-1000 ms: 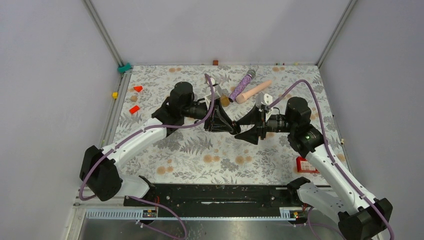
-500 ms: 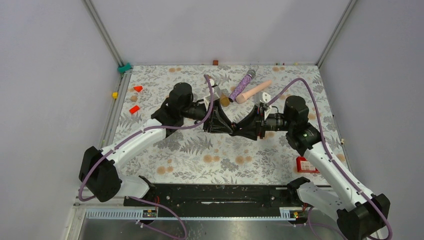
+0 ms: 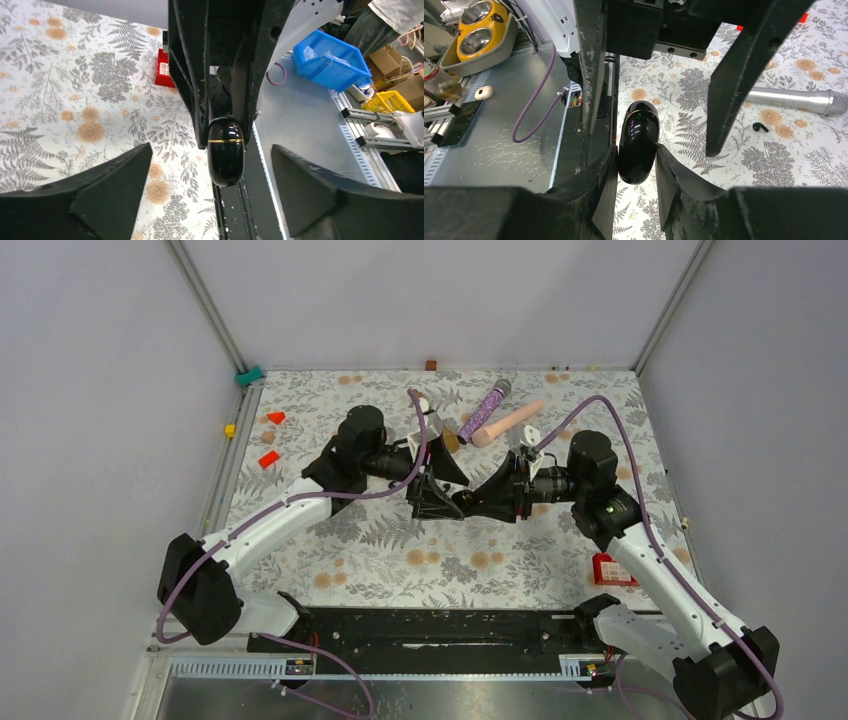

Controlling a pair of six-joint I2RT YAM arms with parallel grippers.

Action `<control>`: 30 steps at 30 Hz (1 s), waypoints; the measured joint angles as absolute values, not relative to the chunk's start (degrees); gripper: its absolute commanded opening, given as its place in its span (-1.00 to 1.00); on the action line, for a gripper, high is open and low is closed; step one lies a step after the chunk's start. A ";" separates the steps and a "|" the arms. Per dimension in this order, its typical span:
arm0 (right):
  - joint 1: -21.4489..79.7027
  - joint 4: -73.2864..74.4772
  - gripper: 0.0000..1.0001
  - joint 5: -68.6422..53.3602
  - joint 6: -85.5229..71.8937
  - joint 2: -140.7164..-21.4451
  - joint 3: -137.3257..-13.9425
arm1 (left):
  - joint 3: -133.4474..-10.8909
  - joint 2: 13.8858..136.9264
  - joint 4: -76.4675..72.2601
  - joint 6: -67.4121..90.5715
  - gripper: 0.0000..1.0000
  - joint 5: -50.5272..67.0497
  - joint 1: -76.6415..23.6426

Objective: Insert the wireless bluetooth earbuds into the charging case
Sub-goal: Pick up the charging case at the center of the board.

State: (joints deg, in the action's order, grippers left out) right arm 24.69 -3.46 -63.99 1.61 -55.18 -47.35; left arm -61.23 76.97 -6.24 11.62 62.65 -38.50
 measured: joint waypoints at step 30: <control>24.69 18.06 -0.75 -56.75 16.49 -53.98 -61.93 | -65.95 73.95 22.68 -14.63 0.88 58.81 -33.47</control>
